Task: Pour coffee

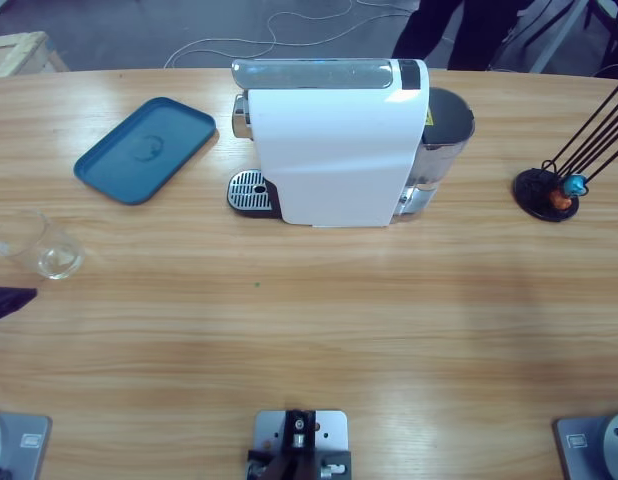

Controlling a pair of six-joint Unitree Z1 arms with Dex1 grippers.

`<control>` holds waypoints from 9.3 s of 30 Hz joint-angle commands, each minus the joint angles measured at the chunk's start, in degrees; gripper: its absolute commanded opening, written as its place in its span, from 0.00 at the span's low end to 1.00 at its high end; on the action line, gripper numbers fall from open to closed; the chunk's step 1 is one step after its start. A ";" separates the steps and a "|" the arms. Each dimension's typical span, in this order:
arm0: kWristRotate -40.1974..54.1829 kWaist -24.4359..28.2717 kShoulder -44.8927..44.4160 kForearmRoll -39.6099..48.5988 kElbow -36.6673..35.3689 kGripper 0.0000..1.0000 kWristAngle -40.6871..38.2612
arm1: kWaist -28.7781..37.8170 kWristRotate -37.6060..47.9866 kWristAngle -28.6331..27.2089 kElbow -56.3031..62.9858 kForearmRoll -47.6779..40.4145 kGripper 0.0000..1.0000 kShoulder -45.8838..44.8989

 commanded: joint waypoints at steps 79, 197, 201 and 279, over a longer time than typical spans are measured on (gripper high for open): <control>-39.01 15.56 26.66 -31.40 -21.78 0.48 -28.37 | 0.59 9.12 -7.52 -3.81 3.66 1.00 0.18; 2.73 -1.75 9.68 -13.40 -3.78 0.99 -1.86 | 5.14 -17.02 17.53 -22.55 -25.10 0.00 38.52; 2.68 -1.75 9.47 -13.40 -3.11 0.99 -1.77 | 5.16 -23.98 21.22 -34.06 -20.32 0.00 47.66; 2.15 -0.34 7.66 -13.83 2.52 0.99 -1.90 | 5.48 -26.07 11.06 -53.64 -7.08 0.00 69.99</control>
